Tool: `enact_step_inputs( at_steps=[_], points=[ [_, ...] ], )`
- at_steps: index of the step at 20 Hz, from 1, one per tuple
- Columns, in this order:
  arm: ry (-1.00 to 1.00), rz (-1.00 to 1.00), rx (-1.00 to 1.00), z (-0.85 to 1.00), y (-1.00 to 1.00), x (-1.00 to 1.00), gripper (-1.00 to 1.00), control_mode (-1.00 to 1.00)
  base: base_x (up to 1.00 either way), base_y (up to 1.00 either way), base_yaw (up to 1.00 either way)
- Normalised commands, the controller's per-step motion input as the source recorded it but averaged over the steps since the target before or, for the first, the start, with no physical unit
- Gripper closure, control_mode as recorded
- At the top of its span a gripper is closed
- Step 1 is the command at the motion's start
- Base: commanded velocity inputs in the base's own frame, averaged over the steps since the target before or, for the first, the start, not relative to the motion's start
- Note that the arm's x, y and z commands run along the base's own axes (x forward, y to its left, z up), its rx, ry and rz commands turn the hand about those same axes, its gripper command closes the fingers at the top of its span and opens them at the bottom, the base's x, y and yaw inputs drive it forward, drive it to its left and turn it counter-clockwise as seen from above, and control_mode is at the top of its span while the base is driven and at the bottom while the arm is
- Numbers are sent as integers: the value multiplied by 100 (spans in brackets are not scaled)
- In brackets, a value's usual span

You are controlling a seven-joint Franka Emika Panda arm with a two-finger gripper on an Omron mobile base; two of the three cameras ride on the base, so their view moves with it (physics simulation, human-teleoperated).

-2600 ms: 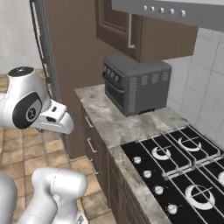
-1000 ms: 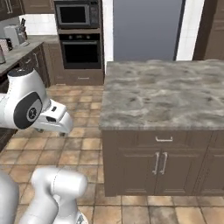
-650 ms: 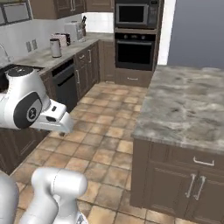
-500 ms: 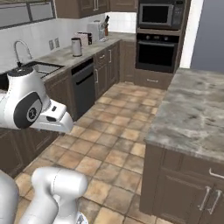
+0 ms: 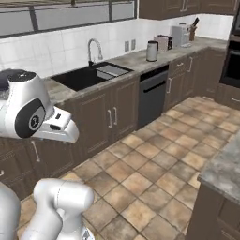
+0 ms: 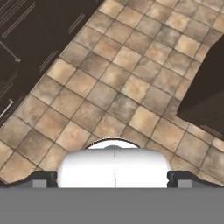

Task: Navigate to the coffee machine.

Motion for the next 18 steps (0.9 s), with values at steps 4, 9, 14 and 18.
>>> enact_step_inputs(
  at_steps=[4,9,14,18],
  points=[
    [0,0,0,0,0,0,-100,100,18,23,59],
    [0,0,0,0,0,0,-100,100,44,18,55],
    [0,0,0,0,0,0,-100,100,61,0,42],
    [0,0,0,0,0,0,-100,100,64,0,30]
  ],
)
